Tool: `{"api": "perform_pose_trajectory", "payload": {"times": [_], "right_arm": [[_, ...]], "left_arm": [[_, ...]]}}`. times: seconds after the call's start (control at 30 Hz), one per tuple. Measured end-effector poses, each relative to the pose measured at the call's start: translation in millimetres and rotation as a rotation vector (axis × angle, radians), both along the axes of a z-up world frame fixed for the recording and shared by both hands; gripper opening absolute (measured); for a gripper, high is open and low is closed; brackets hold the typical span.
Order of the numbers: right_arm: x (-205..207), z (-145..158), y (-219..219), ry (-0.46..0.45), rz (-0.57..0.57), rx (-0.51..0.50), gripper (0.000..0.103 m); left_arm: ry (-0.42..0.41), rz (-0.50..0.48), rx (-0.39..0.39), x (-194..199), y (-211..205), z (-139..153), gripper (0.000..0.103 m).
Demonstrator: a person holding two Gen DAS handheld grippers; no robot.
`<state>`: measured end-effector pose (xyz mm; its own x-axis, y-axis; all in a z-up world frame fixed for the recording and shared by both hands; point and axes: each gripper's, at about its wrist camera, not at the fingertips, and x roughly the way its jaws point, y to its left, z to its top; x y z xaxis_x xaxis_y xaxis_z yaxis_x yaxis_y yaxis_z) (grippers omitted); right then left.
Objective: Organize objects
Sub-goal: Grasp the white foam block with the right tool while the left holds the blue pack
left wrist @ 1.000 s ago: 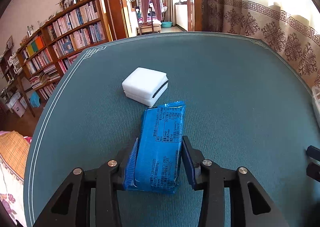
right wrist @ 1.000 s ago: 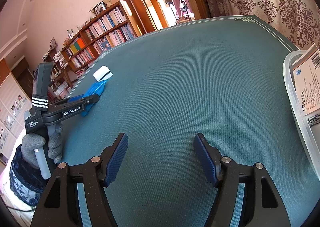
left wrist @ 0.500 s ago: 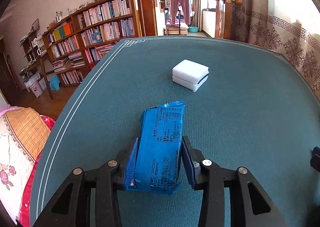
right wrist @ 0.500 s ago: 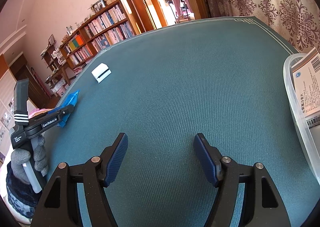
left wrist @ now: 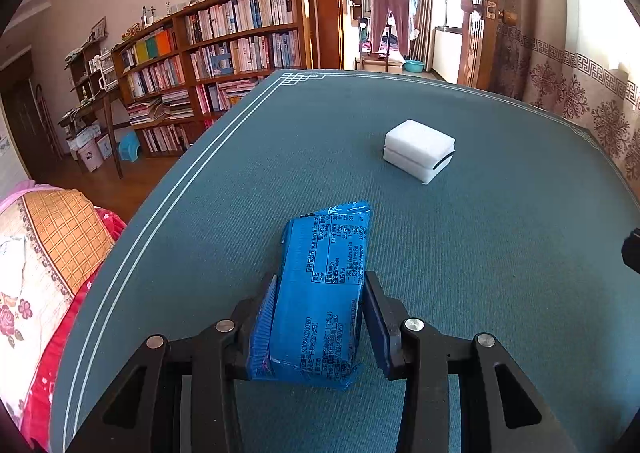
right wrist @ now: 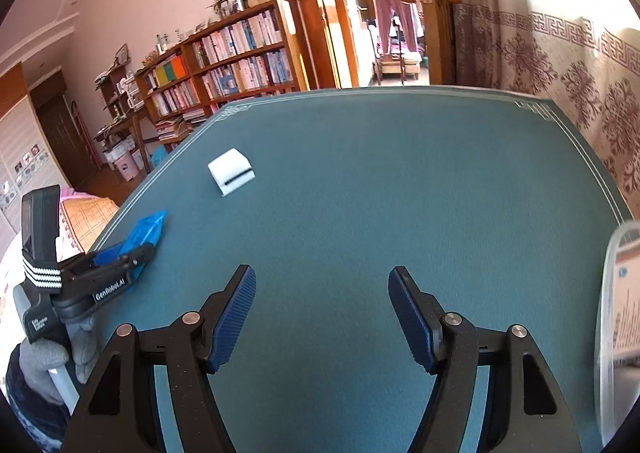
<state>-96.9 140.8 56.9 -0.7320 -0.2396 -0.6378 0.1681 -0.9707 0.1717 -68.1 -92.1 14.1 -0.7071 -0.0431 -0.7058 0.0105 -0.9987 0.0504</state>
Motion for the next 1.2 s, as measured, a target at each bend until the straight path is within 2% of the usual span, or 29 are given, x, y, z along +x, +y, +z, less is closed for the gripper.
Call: {"api": "perform_pose_trajectory", "payload": {"times": [0.13, 0.4, 0.53, 0.7, 0.97, 1.03, 1.1, 1.2], "right_arm": [[-42, 2, -30, -0.019, 0.064, -0.002, 0.07], [-103, -5, -87, -0.041, 0.168, 0.072, 0.07], [-121, -7, -108, -0.035, 0.217, 0.104, 0.07], [-143, -10, -129, -0.019, 0.231, 0.191, 0.07], [-167, -28, -136, -0.074, 0.248, 0.187, 0.07], [-169, -32, -136, -0.073, 0.25, 0.19, 0.068], [-169, -35, -137, -0.078, 0.257, 0.201, 0.052], [-166, -36, -137, -0.073, 0.254, 0.199, 0.05]], "left_arm": [[-0.002, 0.012, 0.012, 0, -4, 0, 0.044], [-0.002, 0.025, 0.025, 1, -7, 0, 0.044], [-0.02, 0.039, 0.038, -2, -11, -1, 0.044], [-0.023, 0.047, 0.041, -1, -12, -1, 0.044], [-0.025, 0.052, 0.044, -2, -11, -1, 0.044], [-0.025, 0.051, 0.042, -2, -10, -2, 0.044], [-0.024, 0.05, 0.04, -3, -9, -2, 0.044], [-0.024, 0.049, 0.038, -3, -9, -2, 0.044]]}}
